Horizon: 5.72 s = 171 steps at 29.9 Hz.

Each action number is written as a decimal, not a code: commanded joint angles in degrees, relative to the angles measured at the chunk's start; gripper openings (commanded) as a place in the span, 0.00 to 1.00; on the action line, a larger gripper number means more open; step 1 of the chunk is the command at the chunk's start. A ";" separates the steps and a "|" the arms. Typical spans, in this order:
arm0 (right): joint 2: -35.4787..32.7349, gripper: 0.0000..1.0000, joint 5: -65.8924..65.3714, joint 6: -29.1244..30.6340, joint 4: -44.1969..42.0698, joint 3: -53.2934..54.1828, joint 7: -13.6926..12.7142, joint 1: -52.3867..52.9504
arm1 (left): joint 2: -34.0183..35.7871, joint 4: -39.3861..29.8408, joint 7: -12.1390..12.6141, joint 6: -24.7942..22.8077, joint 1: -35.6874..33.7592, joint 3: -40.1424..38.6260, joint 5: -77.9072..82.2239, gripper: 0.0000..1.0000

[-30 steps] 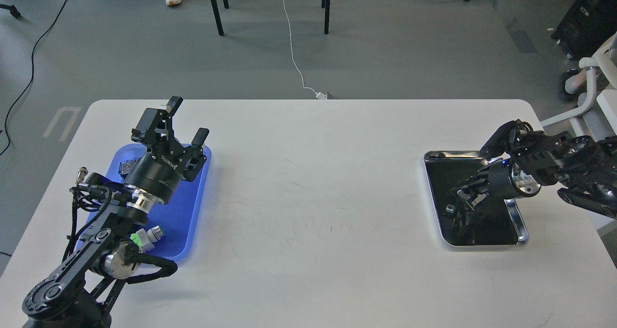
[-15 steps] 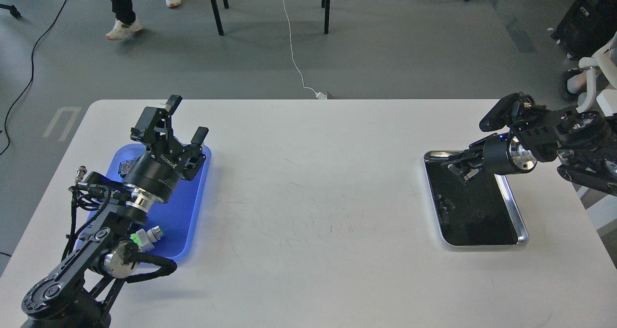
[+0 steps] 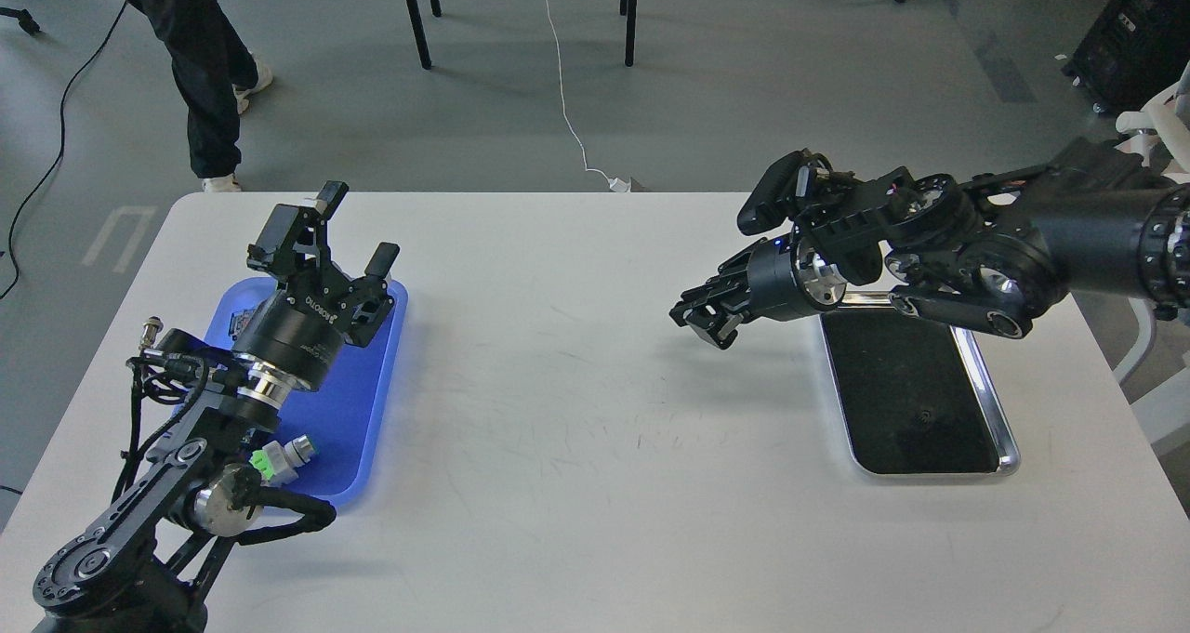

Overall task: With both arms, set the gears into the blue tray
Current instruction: 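Carry the black ring with the right gripper toward the table center, then release the ring on the table and retract the right gripper, then reach the left gripper to the black ring and grasp it, then carry the ring with the left gripper into the blue tray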

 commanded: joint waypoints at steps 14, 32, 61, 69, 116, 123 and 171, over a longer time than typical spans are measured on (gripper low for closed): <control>10.68 0.18 6.89 -7.62 -5.15 -6.43 0.00 -5.63 | 1.29 -0.68 -0.26 0.00 0.58 -0.51 -0.18 0.98; 10.68 0.21 6.89 -10.00 -4.80 -8.98 0.00 -7.39 | 1.29 -0.76 -0.26 0.00 0.85 -1.31 -0.26 0.98; 9.29 0.98 25.16 -10.79 -1.82 10.06 0.00 -9.58 | 1.29 -0.68 -0.35 -0.18 0.85 -1.22 -0.35 0.98; -5.21 0.98 38.87 2.01 -0.58 39.76 0.00 -24.77 | 2.34 -0.68 -5.15 -0.18 0.23 -0.34 1.14 0.98; -18.94 0.99 72.90 27.76 -7.78 75.74 0.00 -56.78 | -9.69 28.59 -5.15 4.31 -43.18 57.05 78.24 0.89; -19.47 0.99 72.90 27.76 -7.70 75.74 0.00 -56.78 | -11.10 30.96 -5.15 4.48 -43.18 57.32 78.24 0.72; -18.94 0.99 72.29 27.76 -7.70 75.48 0.00 -55.99 | 35.56 10.49 -5.15 0.17 -41.79 58.55 78.24 0.12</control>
